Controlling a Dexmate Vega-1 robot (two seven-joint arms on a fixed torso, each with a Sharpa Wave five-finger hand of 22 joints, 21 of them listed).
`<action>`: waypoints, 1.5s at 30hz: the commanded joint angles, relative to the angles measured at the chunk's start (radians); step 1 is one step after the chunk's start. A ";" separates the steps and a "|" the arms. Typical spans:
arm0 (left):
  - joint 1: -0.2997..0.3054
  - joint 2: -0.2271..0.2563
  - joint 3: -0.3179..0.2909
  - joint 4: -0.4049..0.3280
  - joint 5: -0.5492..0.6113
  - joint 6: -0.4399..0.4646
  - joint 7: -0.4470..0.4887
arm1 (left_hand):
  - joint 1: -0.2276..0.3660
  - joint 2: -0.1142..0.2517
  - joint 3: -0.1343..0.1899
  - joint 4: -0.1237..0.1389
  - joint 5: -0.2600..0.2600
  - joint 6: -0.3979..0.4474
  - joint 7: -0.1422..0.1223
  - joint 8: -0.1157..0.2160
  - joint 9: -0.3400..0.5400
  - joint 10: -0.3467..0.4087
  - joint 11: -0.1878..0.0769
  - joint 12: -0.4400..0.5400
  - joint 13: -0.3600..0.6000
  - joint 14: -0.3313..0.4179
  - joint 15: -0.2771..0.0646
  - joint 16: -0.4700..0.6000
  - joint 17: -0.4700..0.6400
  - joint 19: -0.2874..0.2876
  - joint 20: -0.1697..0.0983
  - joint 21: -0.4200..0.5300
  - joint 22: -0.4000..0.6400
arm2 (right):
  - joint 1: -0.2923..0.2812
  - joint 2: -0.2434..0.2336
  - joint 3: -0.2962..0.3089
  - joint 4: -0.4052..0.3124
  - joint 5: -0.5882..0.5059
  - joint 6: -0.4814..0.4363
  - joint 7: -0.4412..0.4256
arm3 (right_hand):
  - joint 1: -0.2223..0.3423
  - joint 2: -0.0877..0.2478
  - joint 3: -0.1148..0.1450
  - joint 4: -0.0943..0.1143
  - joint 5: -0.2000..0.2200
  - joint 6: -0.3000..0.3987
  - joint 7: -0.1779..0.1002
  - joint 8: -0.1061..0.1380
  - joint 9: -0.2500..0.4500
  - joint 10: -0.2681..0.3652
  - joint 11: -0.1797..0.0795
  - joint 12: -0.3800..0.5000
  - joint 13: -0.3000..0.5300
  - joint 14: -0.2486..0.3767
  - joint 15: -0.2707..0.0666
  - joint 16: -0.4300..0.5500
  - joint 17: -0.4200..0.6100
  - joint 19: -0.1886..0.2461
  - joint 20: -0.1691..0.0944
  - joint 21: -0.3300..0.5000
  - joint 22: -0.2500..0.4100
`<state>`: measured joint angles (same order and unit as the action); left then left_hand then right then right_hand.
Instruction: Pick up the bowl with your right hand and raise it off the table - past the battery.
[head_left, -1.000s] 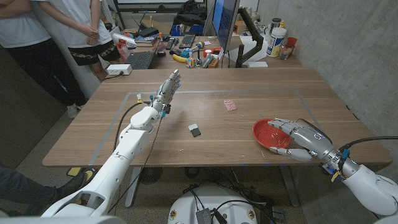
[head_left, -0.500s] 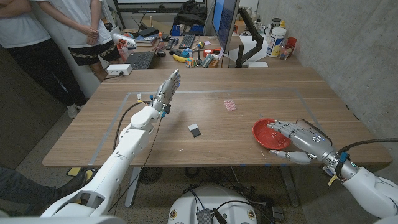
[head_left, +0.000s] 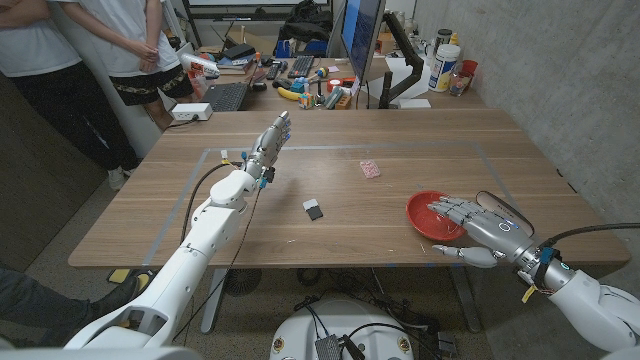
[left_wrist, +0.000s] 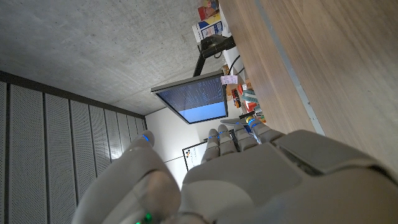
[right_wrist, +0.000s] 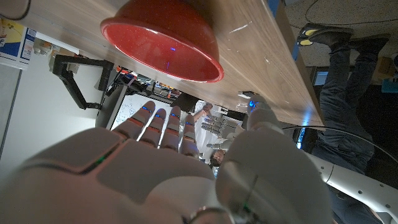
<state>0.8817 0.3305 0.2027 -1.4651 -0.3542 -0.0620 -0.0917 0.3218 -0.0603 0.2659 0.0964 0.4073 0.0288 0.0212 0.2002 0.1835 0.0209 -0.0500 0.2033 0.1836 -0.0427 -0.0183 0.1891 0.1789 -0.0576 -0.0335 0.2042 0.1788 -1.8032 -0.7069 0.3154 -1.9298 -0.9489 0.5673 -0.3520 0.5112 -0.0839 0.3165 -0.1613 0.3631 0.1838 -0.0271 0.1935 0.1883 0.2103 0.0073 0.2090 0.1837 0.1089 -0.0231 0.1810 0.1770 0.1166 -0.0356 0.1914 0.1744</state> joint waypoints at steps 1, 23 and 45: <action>0.002 0.002 0.003 -0.009 0.004 0.009 0.005 | 0.006 0.008 -0.004 0.000 0.000 0.005 0.003 -0.003 0.003 -0.004 -0.002 -0.003 0.005 -0.004 -0.003 -0.002 0.006 -0.009 -0.044 0.000 0.005 | -0.016 -0.031 -0.010 -0.018 -0.010 -0.045 0.010 | 0.012 0.000 0.009 -0.001 0.008 0.000 -0.001 0.003 0.002 -0.005 0.000 0.000 0.004 -0.003 0.000 0.002 0.003 -0.006 -0.003 -0.002 0.006; 0.008 -0.001 -0.005 -0.003 -0.004 0.002 0.010 | 0.007 0.010 -0.008 0.000 0.000 0.006 0.004 -0.003 0.003 -0.004 -0.001 -0.003 0.005 -0.005 -0.002 -0.002 0.006 -0.010 -0.045 0.000 0.005 | 0.003 -0.077 -0.049 0.006 -0.029 -0.076 -0.021 | 0.029 -0.001 0.014 0.002 0.013 0.021 -0.003 0.011 0.002 0.021 -0.007 0.011 0.004 0.025 -0.009 0.012 0.004 -0.001 -0.003 0.003 0.006; 0.008 0.000 -0.004 -0.004 0.000 0.009 0.014 | 0.008 0.011 -0.013 0.000 -0.001 0.006 0.002 -0.003 0.003 -0.005 -0.003 -0.003 0.005 -0.005 -0.003 -0.001 0.006 -0.011 -0.045 0.000 0.005 | 0.012 -0.134 -0.129 0.055 -0.052 -0.159 -0.146 | 0.064 0.001 0.024 0.003 0.019 0.069 -0.021 0.024 0.003 0.064 -0.024 0.025 0.005 0.080 -0.029 0.021 0.004 0.022 -0.005 0.010 0.006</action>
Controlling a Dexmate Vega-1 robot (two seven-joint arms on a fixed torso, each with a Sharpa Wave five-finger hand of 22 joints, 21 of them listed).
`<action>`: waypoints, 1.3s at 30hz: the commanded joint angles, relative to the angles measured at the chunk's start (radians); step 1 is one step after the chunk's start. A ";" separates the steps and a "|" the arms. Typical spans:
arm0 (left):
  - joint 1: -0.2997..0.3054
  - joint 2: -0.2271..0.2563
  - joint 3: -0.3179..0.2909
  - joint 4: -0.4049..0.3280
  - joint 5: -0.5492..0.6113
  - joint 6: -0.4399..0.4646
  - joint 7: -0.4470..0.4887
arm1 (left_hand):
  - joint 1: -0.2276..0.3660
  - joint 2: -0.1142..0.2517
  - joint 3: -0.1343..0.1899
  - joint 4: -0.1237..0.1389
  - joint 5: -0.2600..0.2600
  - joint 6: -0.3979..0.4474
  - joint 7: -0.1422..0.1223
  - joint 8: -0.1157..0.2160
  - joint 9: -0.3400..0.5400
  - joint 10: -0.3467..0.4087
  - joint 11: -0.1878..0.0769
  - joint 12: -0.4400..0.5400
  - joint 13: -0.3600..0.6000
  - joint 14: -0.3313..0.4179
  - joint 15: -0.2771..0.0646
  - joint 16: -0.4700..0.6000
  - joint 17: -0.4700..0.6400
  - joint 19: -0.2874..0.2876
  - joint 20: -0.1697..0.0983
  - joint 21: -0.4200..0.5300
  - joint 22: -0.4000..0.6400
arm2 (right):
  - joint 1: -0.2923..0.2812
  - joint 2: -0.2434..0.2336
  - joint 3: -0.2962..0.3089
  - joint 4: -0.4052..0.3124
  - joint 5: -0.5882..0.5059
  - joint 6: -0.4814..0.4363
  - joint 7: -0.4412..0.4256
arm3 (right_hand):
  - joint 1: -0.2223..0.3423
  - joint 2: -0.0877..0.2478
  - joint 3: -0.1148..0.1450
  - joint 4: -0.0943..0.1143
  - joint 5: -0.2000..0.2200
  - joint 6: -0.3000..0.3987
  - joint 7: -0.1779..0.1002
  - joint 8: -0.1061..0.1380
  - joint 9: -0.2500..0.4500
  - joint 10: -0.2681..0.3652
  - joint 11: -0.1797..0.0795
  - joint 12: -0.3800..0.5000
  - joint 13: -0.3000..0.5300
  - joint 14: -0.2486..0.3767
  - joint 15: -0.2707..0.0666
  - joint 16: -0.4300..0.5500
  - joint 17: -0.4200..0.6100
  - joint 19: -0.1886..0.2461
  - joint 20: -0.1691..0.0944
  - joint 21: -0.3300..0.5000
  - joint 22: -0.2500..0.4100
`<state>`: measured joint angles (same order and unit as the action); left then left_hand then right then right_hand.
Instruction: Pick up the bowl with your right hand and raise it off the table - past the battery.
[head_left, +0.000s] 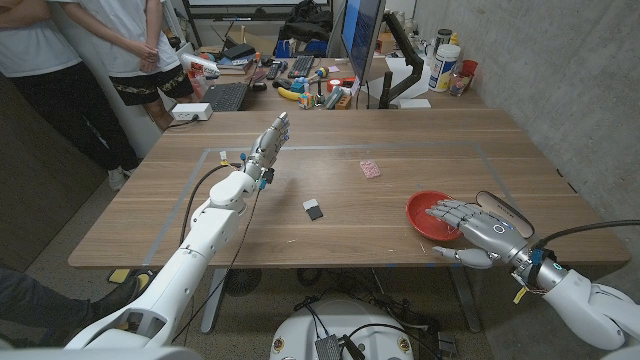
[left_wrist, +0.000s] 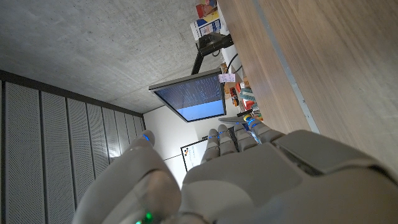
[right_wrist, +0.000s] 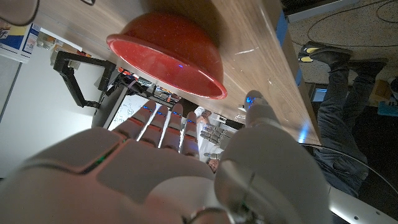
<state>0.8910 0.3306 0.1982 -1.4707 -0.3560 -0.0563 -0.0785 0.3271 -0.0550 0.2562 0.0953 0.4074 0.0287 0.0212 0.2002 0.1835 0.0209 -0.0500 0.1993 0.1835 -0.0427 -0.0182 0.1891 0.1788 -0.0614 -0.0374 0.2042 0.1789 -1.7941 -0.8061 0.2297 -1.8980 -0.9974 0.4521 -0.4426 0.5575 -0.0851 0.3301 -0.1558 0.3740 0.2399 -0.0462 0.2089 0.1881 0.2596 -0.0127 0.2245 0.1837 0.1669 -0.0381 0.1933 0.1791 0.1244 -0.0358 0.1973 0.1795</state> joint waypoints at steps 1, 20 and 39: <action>-0.001 0.000 0.001 0.001 0.002 0.004 0.001 | 0.003 0.006 -0.003 0.001 -0.001 0.006 0.002 -0.003 0.003 -0.005 -0.003 0.001 0.005 -0.005 -0.003 -0.001 0.006 -0.007 -0.041 0.000 0.005 | 0.003 -0.037 -0.047 0.025 -0.001 -0.047 -0.058 | 0.020 0.002 0.011 -0.002 0.008 0.016 -0.001 0.009 0.003 0.017 -0.003 0.010 0.005 0.026 -0.014 0.010 0.002 0.016 -0.005 0.005 0.001; -0.005 -0.001 -0.002 0.009 0.000 0.004 -0.005 | 0.004 0.007 -0.006 0.002 -0.001 0.005 0.002 -0.003 0.003 -0.004 -0.003 0.001 0.005 -0.005 -0.005 -0.001 0.006 -0.008 -0.040 0.000 0.005 | 0.020 -0.096 -0.121 0.047 0.026 -0.105 -0.123 | 0.050 0.005 0.023 -0.001 0.008 0.078 -0.016 0.023 0.004 0.076 -0.009 0.027 0.005 0.073 -0.034 0.013 0.002 0.033 -0.015 0.008 0.001; -0.002 -0.001 -0.007 0.016 -0.003 0.002 -0.007 | 0.005 0.009 -0.009 0.002 -0.001 0.005 0.002 -0.003 0.003 -0.004 -0.005 0.001 0.005 -0.006 -0.005 -0.001 0.006 -0.009 -0.038 0.000 0.005 | 0.043 -0.151 -0.174 0.048 0.079 -0.178 -0.081 | 0.075 0.007 0.033 -0.001 0.005 0.130 -0.039 0.032 0.004 0.110 -0.040 0.034 0.006 0.116 -0.047 0.016 0.002 0.046 -0.014 0.008 0.001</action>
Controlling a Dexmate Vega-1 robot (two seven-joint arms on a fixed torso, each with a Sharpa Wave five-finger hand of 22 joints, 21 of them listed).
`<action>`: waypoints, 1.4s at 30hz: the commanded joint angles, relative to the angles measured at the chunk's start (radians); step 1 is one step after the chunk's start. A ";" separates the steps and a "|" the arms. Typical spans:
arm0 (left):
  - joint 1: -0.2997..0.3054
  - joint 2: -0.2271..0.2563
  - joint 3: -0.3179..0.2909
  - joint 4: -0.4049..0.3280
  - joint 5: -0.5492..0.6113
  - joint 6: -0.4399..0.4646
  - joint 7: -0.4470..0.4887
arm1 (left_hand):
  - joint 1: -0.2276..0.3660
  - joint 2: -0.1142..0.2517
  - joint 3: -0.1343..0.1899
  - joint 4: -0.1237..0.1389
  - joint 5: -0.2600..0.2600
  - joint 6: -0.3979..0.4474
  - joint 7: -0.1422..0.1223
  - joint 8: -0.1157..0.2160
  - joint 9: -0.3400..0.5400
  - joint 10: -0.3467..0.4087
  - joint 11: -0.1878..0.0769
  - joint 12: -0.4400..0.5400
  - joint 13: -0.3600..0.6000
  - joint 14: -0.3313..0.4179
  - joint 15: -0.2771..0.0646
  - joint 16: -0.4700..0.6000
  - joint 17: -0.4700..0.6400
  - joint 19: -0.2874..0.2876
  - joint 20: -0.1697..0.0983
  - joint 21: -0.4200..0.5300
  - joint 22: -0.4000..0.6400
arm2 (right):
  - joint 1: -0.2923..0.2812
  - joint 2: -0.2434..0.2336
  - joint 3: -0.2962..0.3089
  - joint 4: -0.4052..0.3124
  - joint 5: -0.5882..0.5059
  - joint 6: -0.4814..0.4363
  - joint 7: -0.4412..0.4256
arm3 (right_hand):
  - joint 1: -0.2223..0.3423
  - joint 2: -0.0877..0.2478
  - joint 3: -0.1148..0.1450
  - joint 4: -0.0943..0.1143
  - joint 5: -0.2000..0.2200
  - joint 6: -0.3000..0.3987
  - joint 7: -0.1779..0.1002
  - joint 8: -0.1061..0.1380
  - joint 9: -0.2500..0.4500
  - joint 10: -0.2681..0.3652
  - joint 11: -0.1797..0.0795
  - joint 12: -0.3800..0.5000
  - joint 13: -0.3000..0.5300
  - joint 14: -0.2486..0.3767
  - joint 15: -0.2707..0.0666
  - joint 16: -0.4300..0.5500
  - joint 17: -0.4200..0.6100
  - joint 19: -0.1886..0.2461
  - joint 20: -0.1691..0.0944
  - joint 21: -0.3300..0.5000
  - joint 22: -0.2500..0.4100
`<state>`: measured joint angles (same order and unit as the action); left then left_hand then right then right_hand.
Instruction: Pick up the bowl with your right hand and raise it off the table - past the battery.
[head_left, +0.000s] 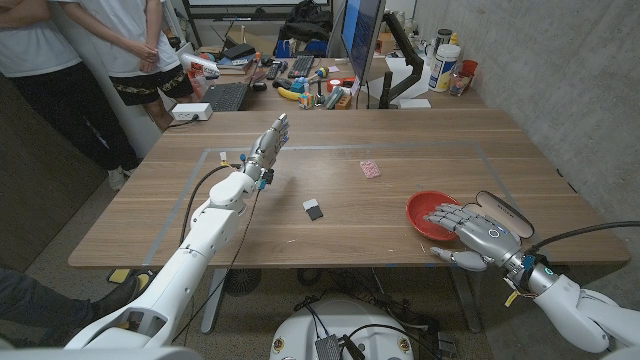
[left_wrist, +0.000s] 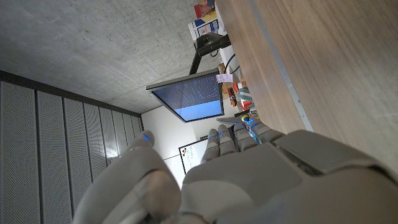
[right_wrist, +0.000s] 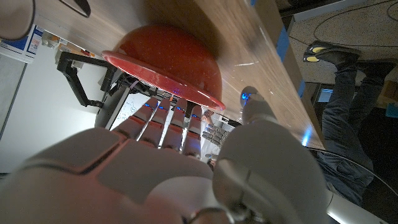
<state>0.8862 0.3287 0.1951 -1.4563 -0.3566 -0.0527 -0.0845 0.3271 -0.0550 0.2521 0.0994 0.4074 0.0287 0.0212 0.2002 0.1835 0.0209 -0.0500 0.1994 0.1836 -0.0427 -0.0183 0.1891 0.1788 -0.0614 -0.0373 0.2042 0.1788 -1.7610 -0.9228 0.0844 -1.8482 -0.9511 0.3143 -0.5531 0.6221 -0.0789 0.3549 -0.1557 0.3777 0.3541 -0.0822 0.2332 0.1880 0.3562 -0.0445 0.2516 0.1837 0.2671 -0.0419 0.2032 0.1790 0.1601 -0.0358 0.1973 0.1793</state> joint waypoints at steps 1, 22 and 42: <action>0.003 0.001 -0.005 0.002 -0.003 -0.002 -0.002 | 0.005 0.009 -0.005 -0.003 -0.001 0.005 0.002 -0.003 0.003 -0.004 -0.004 0.001 0.005 -0.006 -0.004 -0.001 0.006 -0.009 -0.038 0.000 0.005 | 0.010 -0.035 -0.030 -0.003 0.034 -0.045 0.031 | 0.011 0.001 0.009 -0.001 0.001 0.016 -0.004 0.008 0.004 0.014 -0.009 0.007 0.006 0.017 -0.042 0.006 0.002 0.011 -0.015 0.008 0.002; -0.004 -0.005 -0.006 0.021 -0.002 0.000 -0.002 | 0.006 0.010 -0.010 -0.002 -0.001 0.004 0.001 -0.004 0.003 -0.012 -0.008 -0.001 0.005 -0.009 -0.003 -0.002 0.006 -0.010 -0.037 0.000 0.005 | 0.029 -0.070 -0.062 0.001 0.060 -0.103 0.035 | 0.048 0.011 0.027 -0.001 -0.002 0.060 -0.017 0.007 0.005 0.057 -0.040 0.014 0.005 0.087 -0.070 0.011 0.002 0.035 -0.019 0.012 0.001; 0.001 -0.005 -0.014 0.019 -0.004 0.001 0.000 | 0.007 0.012 -0.014 -0.002 -0.001 0.003 0.001 -0.004 0.003 -0.014 -0.010 -0.001 0.005 -0.011 -0.002 -0.002 0.006 -0.012 -0.037 0.000 0.005 | 0.048 -0.084 -0.109 0.006 0.047 -0.164 -0.026 | 0.159 0.011 0.061 -0.008 0.021 0.156 -0.077 0.017 0.008 0.141 -0.100 0.028 0.005 0.239 -0.134 0.023 0.003 0.065 -0.042 0.009 0.000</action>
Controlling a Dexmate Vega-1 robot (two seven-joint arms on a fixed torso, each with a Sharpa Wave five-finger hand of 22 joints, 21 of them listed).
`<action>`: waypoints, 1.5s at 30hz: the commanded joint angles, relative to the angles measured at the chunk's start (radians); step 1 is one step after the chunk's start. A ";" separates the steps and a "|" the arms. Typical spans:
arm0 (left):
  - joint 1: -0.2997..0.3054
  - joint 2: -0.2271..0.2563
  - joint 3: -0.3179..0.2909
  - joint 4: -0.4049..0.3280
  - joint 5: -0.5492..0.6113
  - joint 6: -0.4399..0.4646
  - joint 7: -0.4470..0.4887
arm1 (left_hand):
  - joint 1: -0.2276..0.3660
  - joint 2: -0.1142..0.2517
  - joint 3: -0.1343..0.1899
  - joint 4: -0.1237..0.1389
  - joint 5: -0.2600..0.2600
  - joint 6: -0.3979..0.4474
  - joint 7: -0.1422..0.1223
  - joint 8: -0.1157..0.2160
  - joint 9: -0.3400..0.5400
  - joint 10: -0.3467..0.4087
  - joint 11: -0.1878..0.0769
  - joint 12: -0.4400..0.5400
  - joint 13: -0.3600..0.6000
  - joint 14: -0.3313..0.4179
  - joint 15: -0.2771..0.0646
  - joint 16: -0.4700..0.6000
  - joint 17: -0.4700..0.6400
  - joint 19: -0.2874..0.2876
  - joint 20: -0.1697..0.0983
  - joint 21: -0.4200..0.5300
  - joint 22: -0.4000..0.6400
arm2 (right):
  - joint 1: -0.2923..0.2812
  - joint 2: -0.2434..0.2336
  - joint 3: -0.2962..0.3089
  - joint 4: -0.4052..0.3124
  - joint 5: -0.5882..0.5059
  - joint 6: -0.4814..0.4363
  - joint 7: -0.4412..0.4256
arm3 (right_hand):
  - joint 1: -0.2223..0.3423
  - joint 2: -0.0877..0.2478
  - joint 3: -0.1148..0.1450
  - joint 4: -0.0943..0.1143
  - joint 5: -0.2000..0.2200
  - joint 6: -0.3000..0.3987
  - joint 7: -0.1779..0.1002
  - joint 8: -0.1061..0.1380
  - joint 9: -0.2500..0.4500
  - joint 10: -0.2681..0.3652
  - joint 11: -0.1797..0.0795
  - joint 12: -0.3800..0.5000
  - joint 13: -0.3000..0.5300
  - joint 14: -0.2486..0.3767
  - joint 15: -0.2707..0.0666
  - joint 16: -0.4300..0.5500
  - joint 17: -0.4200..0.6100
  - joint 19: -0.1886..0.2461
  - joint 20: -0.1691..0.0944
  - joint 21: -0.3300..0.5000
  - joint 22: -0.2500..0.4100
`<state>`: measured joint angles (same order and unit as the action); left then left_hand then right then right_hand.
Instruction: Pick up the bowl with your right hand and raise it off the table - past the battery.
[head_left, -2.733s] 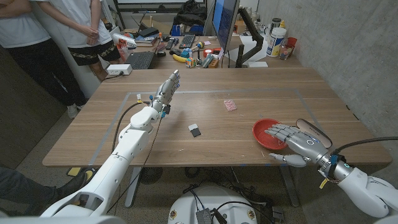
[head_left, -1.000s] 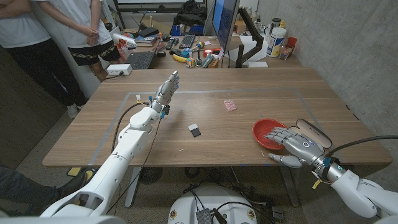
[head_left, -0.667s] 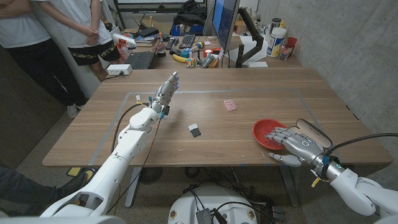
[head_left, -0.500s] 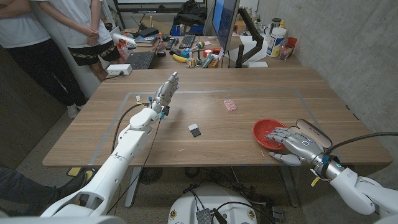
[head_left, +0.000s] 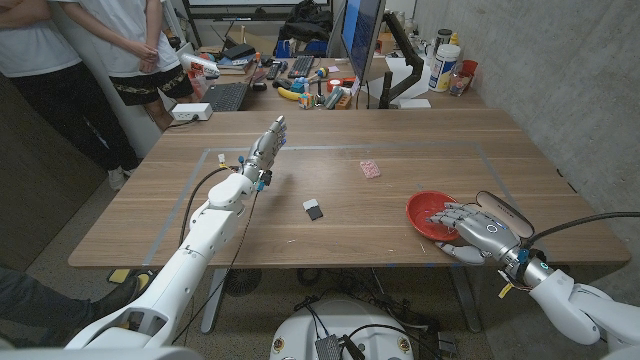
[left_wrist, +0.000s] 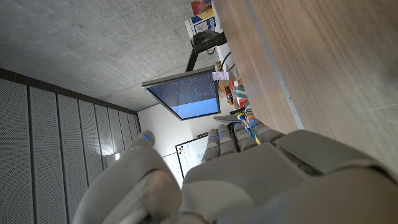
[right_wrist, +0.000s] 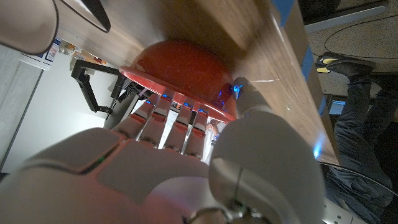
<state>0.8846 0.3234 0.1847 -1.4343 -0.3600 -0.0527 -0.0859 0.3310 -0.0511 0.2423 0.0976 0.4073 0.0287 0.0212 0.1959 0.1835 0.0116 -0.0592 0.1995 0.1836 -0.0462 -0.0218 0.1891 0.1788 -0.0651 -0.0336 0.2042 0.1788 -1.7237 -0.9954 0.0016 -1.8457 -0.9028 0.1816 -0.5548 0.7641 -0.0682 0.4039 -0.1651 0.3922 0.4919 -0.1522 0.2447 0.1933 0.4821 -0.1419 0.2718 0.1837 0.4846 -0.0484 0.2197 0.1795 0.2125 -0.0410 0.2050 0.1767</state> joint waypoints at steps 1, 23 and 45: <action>0.002 0.001 -0.004 -0.003 -0.001 0.000 0.001 | 0.003 0.009 -0.005 0.000 -0.001 0.003 0.001 0.000 0.003 -0.005 -0.001 -0.001 0.005 -0.007 0.002 -0.002 0.006 -0.008 -0.041 0.000 0.005 | 0.012 -0.014 -0.030 0.004 -0.002 -0.033 -0.026 | 0.019 0.000 0.012 0.002 0.007 0.022 -0.009 0.006 0.002 0.021 -0.005 0.009 0.005 0.025 -0.130 0.006 0.002 0.014 -0.038 0.001 0.003; -0.003 -0.006 -0.003 0.009 -0.001 0.001 0.003 | 0.004 0.010 -0.009 0.000 -0.001 0.005 0.002 0.001 0.003 -0.006 0.002 -0.001 0.005 -0.008 0.002 -0.002 0.006 -0.008 -0.041 0.000 0.005 | 0.041 -0.042 -0.082 0.037 0.034 -0.047 -0.093 | 0.063 -0.003 0.021 0.025 0.023 0.218 -0.009 0.032 0.000 0.192 -0.024 0.036 0.002 0.123 -0.162 -0.005 0.004 0.037 -0.051 0.000 0.004; 0.013 0.003 -0.014 -0.013 -0.003 0.009 0.014 | 0.005 0.013 -0.013 0.000 -0.001 0.004 0.003 0.001 0.003 -0.010 0.002 -0.001 0.005 -0.008 0.002 -0.001 0.006 -0.010 -0.041 0.000 0.005 | 0.079 -0.058 -0.123 0.049 0.069 -0.050 -0.134 | 0.102 0.025 0.053 0.035 0.018 0.362 -0.043 0.022 0.000 0.407 -0.050 0.066 0.007 0.371 -0.181 0.036 0.022 0.116 -0.063 0.005 0.002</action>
<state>0.8879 0.3210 0.1757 -1.4329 -0.3613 -0.0527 -0.0817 0.3350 -0.0471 0.2328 0.0938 0.4073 0.0287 0.0212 0.1962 0.1835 0.0078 -0.0553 0.1995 0.1836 -0.0461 -0.0217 0.1891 0.1788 -0.0650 -0.0336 0.2042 0.1788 -1.6696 -1.0404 -0.0930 -1.8068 -0.8440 0.1355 -0.6727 0.8549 -0.0379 0.4488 -0.1283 0.4105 0.8559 -0.1876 0.2719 0.1907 0.8757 -0.1895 0.3329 0.1888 0.8440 -0.1038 0.2516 0.1981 0.3228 -0.0446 0.2090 0.1767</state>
